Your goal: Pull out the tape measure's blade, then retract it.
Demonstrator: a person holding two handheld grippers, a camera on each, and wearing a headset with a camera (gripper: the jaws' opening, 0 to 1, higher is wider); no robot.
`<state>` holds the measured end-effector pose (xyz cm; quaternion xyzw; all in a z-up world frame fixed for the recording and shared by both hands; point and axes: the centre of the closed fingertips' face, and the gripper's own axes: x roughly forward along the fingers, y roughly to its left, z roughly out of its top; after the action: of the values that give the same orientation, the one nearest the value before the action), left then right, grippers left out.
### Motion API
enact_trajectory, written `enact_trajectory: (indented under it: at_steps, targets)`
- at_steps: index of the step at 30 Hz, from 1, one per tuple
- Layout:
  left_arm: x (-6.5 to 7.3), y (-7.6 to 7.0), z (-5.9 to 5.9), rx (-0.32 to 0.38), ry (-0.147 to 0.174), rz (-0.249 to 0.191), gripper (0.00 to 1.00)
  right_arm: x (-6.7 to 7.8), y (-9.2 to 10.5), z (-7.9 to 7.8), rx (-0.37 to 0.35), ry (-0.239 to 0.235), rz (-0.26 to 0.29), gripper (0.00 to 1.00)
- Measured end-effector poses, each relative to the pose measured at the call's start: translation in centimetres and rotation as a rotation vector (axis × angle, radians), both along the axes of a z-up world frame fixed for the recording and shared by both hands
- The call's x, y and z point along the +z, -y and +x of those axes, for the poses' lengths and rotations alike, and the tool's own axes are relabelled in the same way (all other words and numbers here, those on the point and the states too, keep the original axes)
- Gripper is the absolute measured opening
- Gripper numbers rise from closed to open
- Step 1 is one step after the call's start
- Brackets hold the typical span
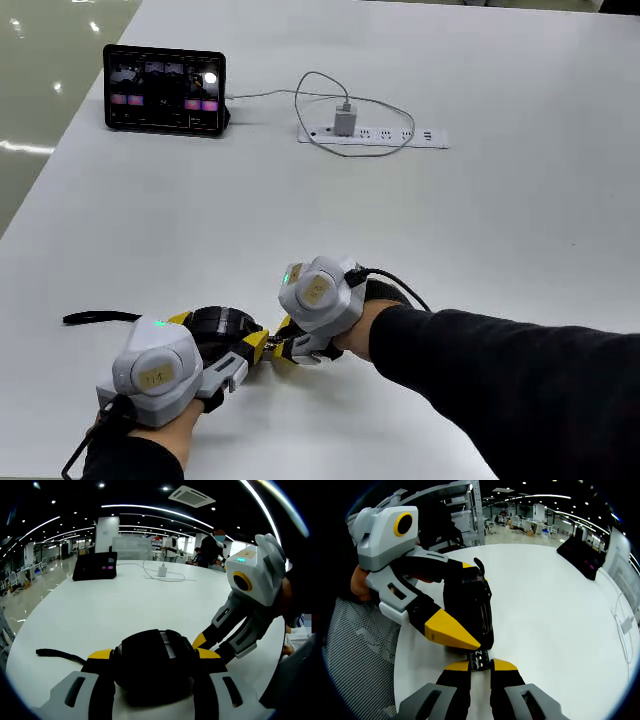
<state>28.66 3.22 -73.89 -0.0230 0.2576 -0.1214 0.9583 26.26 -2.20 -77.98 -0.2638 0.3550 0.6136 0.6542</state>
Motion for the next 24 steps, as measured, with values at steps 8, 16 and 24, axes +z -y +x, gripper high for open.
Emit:
enact_trajectory:
  at_steps: [8,16,24]
  targets:
    - [-0.02,-0.04,0.03,0.0,0.001,0.0,0.58,-0.09,-0.75,0.0,0.021,0.01,0.005,0.11]
    - [-0.19,-0.09,0.06,0.0,0.004,-0.001,0.58,-0.14,-0.85,-0.02,0.031,0.01,0.004,0.11]
    - [0.04,0.07,0.11,0.0,0.009,0.005,0.6,0.04,-0.8,0.04,0.007,0.01,0.009,0.12]
